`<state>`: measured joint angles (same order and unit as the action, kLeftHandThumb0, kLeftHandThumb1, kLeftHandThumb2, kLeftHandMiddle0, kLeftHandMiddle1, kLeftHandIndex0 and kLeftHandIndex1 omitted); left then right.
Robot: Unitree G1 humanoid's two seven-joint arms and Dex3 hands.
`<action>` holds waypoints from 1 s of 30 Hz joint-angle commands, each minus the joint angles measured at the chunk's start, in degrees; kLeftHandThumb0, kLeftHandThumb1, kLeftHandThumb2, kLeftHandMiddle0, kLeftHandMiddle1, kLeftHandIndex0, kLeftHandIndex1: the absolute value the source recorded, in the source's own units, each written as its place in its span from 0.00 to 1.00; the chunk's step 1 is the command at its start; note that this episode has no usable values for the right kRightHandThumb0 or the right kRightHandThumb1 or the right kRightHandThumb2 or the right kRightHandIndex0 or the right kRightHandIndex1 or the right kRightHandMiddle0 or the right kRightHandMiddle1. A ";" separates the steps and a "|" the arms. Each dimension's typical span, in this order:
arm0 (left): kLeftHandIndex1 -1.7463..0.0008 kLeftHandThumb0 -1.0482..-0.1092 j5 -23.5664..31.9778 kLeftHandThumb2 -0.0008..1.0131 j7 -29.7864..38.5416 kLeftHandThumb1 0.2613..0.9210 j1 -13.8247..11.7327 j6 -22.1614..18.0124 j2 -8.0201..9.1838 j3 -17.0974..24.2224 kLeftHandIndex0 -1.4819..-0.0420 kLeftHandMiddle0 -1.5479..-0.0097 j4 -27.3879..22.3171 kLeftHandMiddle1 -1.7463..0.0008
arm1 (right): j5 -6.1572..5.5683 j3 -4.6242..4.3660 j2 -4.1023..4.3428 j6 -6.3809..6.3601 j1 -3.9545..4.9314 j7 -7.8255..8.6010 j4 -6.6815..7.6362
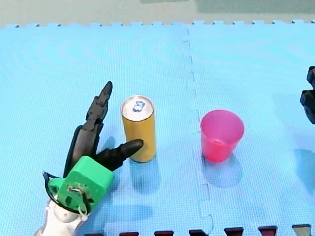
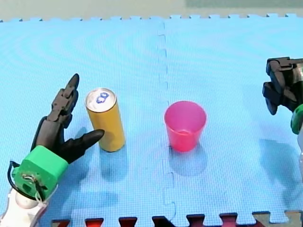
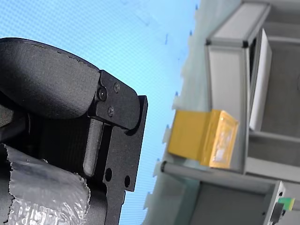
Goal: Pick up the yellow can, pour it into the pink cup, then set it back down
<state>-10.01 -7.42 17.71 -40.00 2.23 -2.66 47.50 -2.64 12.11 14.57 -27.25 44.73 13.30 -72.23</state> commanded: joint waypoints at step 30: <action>0.99 0.00 2.65 0.00 2.91 0.83 -1.00 3.79 -0.45 0.60 0.93 0.86 -3.59 0.98 | 0.37 0.18 -0.02 -0.12 0.20 -0.37 -0.26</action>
<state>-8.19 -4.93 16.99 -37.00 1.99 -2.44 44.68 -2.03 12.19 14.48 -27.27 44.77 12.91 -72.49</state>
